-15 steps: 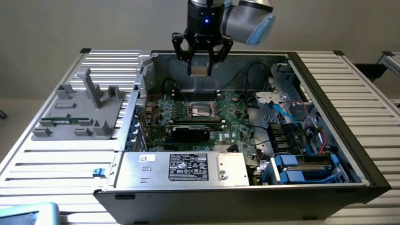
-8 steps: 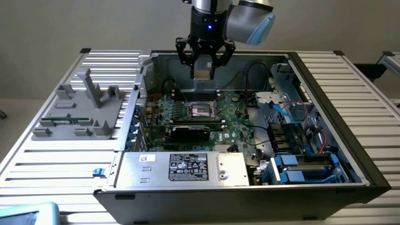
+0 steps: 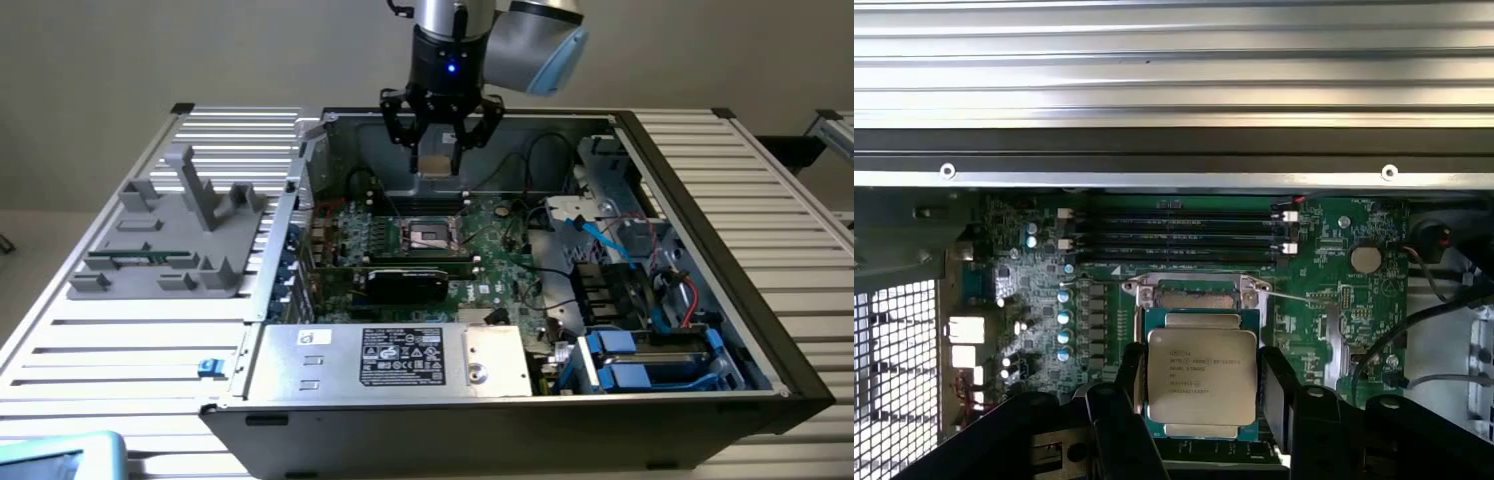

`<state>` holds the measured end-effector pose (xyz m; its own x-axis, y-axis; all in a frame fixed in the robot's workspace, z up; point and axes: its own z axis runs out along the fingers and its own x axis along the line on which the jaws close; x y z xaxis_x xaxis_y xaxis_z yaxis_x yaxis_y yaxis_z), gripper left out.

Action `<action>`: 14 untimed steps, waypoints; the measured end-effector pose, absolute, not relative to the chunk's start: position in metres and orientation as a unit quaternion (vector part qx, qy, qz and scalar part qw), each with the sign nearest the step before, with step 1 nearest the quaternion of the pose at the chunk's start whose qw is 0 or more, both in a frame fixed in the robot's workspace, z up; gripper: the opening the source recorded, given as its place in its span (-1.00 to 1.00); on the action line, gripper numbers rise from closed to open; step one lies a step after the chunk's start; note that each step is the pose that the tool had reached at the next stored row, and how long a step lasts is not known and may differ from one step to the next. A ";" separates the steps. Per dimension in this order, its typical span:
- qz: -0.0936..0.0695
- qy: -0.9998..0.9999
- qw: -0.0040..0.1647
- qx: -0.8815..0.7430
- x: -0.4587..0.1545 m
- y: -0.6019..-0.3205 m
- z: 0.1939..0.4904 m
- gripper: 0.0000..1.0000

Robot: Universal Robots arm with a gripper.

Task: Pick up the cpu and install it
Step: 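Pick up the cpu and move it towards the insertion slot, then place the cpu into insertion slot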

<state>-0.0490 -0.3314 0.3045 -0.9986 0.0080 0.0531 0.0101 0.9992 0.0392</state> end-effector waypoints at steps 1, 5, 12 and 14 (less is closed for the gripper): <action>-0.020 -0.999 0.027 -0.005 -0.049 -0.331 0.304 0.11; -0.020 -0.999 0.026 -0.005 -0.049 -0.331 0.304 0.11; -0.020 -0.999 0.026 -0.005 -0.049 -0.331 0.304 0.11; -0.020 -0.999 0.026 -0.005 -0.049 -0.331 0.304 0.11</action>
